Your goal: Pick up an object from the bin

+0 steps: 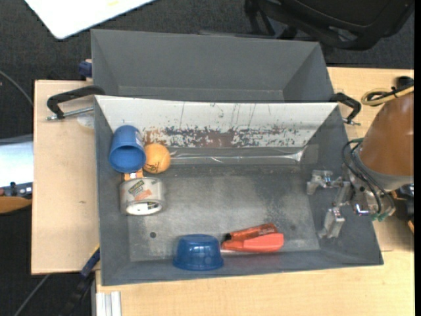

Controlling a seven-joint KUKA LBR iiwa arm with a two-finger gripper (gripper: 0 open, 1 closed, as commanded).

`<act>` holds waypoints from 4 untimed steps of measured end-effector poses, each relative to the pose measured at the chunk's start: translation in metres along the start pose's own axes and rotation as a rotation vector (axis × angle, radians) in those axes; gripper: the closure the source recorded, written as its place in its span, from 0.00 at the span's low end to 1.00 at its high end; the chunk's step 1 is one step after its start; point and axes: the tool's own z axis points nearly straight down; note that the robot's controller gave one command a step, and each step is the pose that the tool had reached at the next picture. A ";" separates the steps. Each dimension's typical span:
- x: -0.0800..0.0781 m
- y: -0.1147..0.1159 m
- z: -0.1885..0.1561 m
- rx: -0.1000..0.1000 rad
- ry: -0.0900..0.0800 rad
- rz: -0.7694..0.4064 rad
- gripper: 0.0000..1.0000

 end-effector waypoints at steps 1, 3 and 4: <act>-0.004 -0.003 0.052 0.000 -0.003 0.000 0.00; -0.006 0.043 0.055 -0.002 -0.002 -0.006 0.00; 0.000 0.083 0.054 -0.001 -0.002 -0.196 0.00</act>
Offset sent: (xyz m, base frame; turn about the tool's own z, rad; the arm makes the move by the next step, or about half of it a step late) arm 0.0061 0.0378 -0.0550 0.1622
